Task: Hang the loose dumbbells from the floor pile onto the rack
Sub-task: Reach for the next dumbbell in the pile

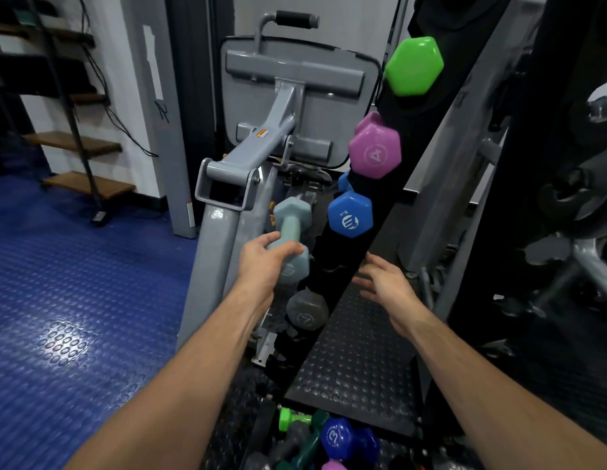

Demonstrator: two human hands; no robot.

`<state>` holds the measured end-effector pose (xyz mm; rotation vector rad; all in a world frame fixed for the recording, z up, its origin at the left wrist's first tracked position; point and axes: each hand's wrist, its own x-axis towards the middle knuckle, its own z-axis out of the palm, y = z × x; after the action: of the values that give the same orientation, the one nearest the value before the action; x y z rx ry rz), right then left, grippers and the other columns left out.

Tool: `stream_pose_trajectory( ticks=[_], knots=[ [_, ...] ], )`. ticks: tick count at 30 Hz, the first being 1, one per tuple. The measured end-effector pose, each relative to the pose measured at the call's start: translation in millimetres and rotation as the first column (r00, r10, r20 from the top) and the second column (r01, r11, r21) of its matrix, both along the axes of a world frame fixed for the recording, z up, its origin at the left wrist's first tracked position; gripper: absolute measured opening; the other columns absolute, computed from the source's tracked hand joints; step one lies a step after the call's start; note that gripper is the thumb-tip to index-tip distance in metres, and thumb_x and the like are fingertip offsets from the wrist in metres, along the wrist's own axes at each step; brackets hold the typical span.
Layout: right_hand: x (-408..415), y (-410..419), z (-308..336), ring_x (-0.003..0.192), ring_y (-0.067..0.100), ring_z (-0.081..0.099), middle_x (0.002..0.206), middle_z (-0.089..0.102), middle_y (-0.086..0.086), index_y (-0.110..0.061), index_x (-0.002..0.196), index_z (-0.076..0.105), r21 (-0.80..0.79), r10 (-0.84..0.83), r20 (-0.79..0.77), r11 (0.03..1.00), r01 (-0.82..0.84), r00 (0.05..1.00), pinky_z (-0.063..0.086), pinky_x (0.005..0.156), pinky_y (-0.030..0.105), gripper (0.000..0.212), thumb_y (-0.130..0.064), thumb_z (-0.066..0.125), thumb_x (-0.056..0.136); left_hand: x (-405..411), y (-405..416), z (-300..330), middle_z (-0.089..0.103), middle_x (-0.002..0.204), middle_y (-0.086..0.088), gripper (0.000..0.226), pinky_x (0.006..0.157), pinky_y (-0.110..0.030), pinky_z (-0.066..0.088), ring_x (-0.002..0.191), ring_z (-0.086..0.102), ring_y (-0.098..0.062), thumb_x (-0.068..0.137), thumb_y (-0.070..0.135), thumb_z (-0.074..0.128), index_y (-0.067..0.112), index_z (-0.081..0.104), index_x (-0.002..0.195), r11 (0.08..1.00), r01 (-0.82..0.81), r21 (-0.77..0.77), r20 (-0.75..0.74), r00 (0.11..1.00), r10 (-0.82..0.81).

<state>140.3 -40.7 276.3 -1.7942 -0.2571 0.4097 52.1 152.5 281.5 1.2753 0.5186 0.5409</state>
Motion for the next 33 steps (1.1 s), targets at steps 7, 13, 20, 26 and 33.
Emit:
stream_pose_trajectory(
  ticks=[7,13,20,26,33],
  knots=[
    [5.0,-3.3,-3.0,0.114,0.012,0.067,0.112,0.070,-0.018,-0.027,0.151,0.048,0.020,0.004,-0.007,1.000,-0.004,1.000,0.046,0.110,0.042,0.048,-0.014,0.048,0.104,48.0,0.3,2.3,0.070,0.114,-0.013,0.073,0.075,-0.037,0.060,0.098,0.072,-0.027,0.069,0.015,0.086,0.005,0.059,0.136,0.985,0.105,0.136,-0.054,0.994,-0.099],
    [9.6,-5.5,-8.0,0.113,0.011,0.067,0.115,0.069,-0.018,-0.027,0.151,0.048,0.032,0.013,-0.001,0.999,-0.013,1.000,0.048,0.106,0.037,0.048,-0.013,0.046,0.105,55.3,-5.7,-9.4,0.068,0.117,-0.005,0.086,0.085,-0.036,0.060,0.099,0.070,-0.018,0.066,0.027,0.090,0.011,0.054,0.142,0.913,0.198,0.357,-0.182,0.973,-0.140],
    [10.1,-5.2,-6.0,0.101,0.010,0.071,0.095,0.077,-0.021,-0.037,0.137,0.057,0.021,-0.017,0.006,1.000,0.016,1.000,0.051,0.097,0.035,0.043,-0.012,0.048,0.103,46.7,-14.4,-2.4,0.062,0.120,0.013,0.098,0.088,-0.024,0.054,0.102,0.062,-0.005,0.055,0.040,0.100,0.020,0.051,0.138,0.727,0.363,0.583,-0.292,0.928,-0.230],
    [5.9,-4.2,-4.6,0.107,0.017,0.071,0.091,0.077,-0.019,-0.032,0.142,0.055,0.024,-0.015,0.002,1.000,0.014,1.000,0.054,0.091,0.034,0.049,-0.007,0.049,0.101,46.4,-19.9,-17.7,0.069,0.113,0.007,0.087,0.094,-0.033,0.059,0.103,0.068,-0.011,0.067,0.029,0.095,0.015,0.053,0.141,0.779,0.456,0.431,-0.301,0.886,-0.352],
    [0.5,-1.9,-1.1,0.110,0.013,0.068,0.109,0.073,-0.017,-0.030,0.143,0.056,0.014,0.003,0.010,1.000,-0.003,1.000,0.051,0.089,0.032,0.050,-0.007,0.050,0.099,41.6,-20.4,-19.2,0.065,0.111,0.009,0.084,0.087,-0.024,0.056,0.102,0.065,-0.008,0.076,0.027,0.089,0.013,0.046,0.147,0.772,0.485,0.411,-0.283,0.873,-0.398]
  ],
)
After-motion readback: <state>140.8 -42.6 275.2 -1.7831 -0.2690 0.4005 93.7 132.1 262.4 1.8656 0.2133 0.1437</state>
